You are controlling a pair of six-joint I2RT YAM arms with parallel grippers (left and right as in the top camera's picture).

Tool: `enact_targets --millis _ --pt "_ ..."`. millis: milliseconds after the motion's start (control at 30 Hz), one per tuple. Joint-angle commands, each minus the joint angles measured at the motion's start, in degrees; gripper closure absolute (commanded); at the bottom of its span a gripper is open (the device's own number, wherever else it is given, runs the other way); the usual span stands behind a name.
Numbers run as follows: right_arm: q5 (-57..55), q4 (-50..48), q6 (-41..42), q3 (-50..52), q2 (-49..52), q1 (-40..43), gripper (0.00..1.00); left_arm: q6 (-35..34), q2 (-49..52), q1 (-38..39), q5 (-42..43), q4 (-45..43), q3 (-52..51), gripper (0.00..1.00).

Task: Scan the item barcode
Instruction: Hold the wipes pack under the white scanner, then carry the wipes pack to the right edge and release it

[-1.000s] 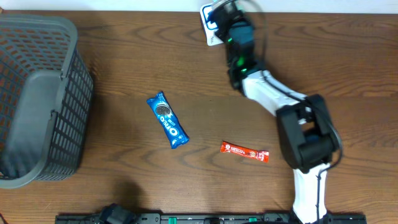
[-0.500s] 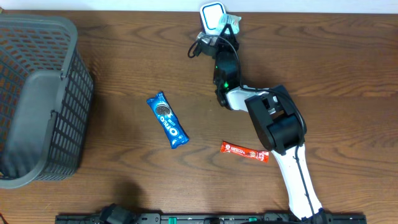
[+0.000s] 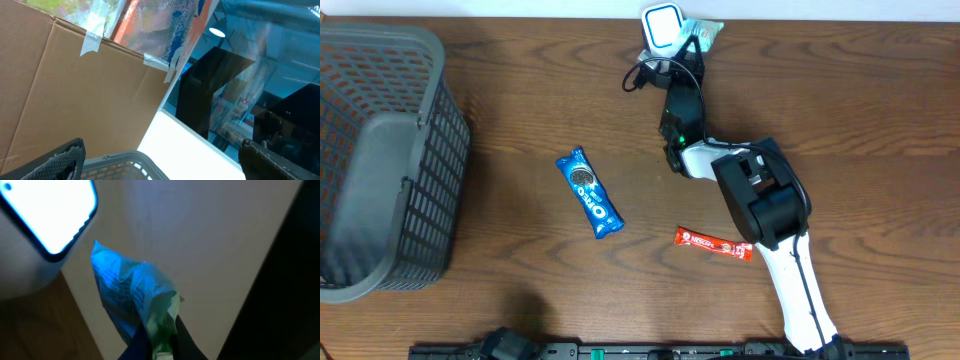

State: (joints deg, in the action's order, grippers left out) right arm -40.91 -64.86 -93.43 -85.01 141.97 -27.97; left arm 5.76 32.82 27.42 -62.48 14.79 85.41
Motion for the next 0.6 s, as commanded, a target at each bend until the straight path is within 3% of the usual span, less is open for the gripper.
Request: enact_targets --millis 0,167,400,567 --pt "-6.91 4.92 -0.74 -0.42 -7.80 1.11 0.99 -0.50 -0.55 -0.24 -0.13 -0.22 0.04 0.02" --pt "-16.65 22.49 8.00 -0.44 -18.36 7.15 0.99 -0.50 -0.55 -0.24 -0.13 -0.22 0.04 0.02" --pt "-26.03 30.08 15.58 -0.42 -27.02 20.09 0.99 -0.50 -0.55 -0.24 -0.13 -0.22 0.04 0.02" --pt "-26.67 49.18 31.95 -0.33 -27.85 31.15 0.99 -0.50 -0.55 -0.24 -0.13 -0.22 0.04 0.02"
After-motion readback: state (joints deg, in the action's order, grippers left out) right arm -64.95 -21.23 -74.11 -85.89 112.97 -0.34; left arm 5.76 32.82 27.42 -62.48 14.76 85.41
